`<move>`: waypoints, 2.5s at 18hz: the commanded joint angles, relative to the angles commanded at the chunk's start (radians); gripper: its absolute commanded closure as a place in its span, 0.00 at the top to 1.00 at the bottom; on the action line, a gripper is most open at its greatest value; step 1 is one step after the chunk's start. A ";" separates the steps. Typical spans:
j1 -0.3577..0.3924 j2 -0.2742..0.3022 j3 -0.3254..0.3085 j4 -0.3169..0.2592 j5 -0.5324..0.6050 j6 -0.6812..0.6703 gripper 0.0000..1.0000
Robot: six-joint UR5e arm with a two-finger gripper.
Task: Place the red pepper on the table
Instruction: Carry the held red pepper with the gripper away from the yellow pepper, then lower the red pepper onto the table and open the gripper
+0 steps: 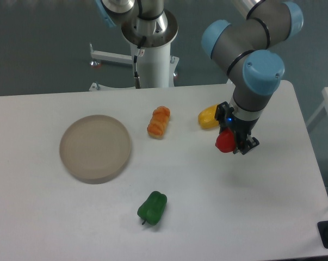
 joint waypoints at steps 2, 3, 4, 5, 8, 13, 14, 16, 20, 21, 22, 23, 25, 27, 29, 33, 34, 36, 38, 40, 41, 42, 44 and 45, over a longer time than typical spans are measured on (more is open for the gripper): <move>0.000 -0.006 0.011 0.000 -0.008 0.000 0.18; 0.000 -0.017 0.034 -0.002 -0.009 0.000 0.18; 0.002 -0.026 0.049 -0.005 -0.008 0.000 0.18; 0.003 -0.032 0.057 -0.005 -0.008 0.000 0.18; 0.015 -0.054 0.067 -0.002 -0.009 0.014 0.18; 0.078 -0.121 0.083 0.052 -0.043 0.067 0.17; 0.103 -0.126 0.078 0.060 -0.046 0.095 0.17; 0.129 -0.149 0.077 0.075 -0.041 0.136 0.17; 0.140 -0.170 -0.018 0.150 -0.037 0.138 0.18; 0.140 -0.158 -0.075 0.194 -0.037 0.144 0.18; 0.143 -0.152 -0.104 0.230 -0.037 0.155 0.18; 0.153 -0.147 -0.124 0.248 -0.037 0.164 0.19; 0.164 -0.129 -0.167 0.253 -0.035 0.202 0.20; 0.169 -0.117 -0.189 0.255 -0.035 0.213 0.22; 0.169 -0.117 -0.189 0.255 -0.034 0.215 0.32; 0.172 -0.114 -0.183 0.253 -0.037 0.189 1.00; 0.173 -0.112 -0.183 0.253 -0.046 0.186 1.00; 0.167 -0.101 -0.189 0.252 -0.046 0.132 1.00; 0.163 -0.098 -0.170 0.249 -0.040 0.115 1.00; 0.153 -0.091 -0.134 0.235 -0.041 0.071 1.00; 0.125 -0.083 -0.108 0.224 -0.041 0.030 1.00; 0.095 -0.071 -0.080 0.198 -0.035 0.011 1.00; 0.049 -0.057 -0.014 0.102 -0.034 0.009 1.00; 0.028 -0.048 0.027 0.041 -0.034 0.009 1.00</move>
